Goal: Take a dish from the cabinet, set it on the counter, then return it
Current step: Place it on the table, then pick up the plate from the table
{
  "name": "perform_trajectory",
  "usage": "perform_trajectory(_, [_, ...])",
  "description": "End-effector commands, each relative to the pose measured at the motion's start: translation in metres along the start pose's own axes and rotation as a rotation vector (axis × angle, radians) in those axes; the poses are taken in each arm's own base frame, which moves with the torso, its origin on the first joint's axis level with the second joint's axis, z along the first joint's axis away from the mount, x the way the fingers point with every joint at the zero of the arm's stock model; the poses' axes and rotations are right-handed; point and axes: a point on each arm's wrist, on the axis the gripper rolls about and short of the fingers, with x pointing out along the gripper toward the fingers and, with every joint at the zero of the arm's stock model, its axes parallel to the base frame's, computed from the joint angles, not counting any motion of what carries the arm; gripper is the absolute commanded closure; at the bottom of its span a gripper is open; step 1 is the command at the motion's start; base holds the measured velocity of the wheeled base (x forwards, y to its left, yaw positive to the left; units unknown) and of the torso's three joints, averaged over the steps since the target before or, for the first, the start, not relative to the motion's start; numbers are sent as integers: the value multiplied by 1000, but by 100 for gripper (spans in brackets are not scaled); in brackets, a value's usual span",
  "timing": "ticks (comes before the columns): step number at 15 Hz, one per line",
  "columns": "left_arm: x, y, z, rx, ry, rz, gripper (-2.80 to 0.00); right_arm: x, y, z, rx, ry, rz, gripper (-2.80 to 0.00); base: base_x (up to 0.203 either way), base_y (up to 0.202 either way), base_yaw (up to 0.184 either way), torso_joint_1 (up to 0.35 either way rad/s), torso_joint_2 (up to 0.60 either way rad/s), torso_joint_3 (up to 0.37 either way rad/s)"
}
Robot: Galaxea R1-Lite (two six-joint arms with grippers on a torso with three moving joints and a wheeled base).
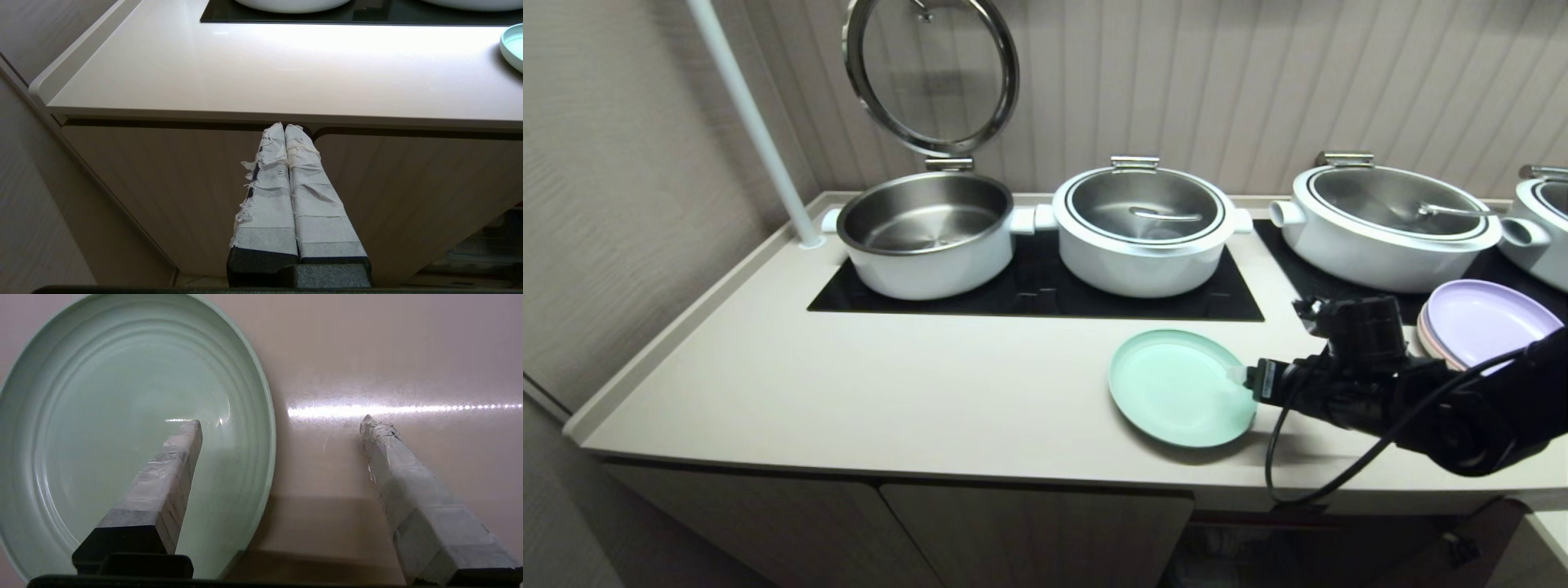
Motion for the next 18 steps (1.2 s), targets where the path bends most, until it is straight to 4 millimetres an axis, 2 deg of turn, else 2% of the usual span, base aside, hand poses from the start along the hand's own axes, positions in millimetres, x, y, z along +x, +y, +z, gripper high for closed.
perform_trajectory(1, [0, 0, 0, -1, -1, 1, 0, -7, 2, 3, -17, -55, 15, -280, 0, 0, 0, 0, 0, 0])
perform_trajectory(4, [0, 0, 0, -1, -1, 0, 0, -18, 0, 4, -104, -156, -1, -280, 0, 0, 0, 0, 0, 0])
perform_trajectory(7, [0, 0, 0, -1, -1, 0, 0, -32, -4, -4, -151, -216, 0, -280, 0, 0, 0, 0, 0, 0])
perform_trajectory(8, [0, 0, 0, -1, -1, 1, 0, -36, -6, -8, -163, -227, 1, 0, 0, 0, 0, 0, 0, 0])
perform_trajectory(14, [0, 0, 0, -1, -1, 1, 0, -70, -12, -13, -180, -325, 15, 0, 0, 0, 0, 0, 0, 0])
perform_trajectory(18, [0, 0, 0, -1, -1, 1, 0, -106, -17, -14, -169, -382, 15, 0, 0, 0, 0, 0, 0, 0])
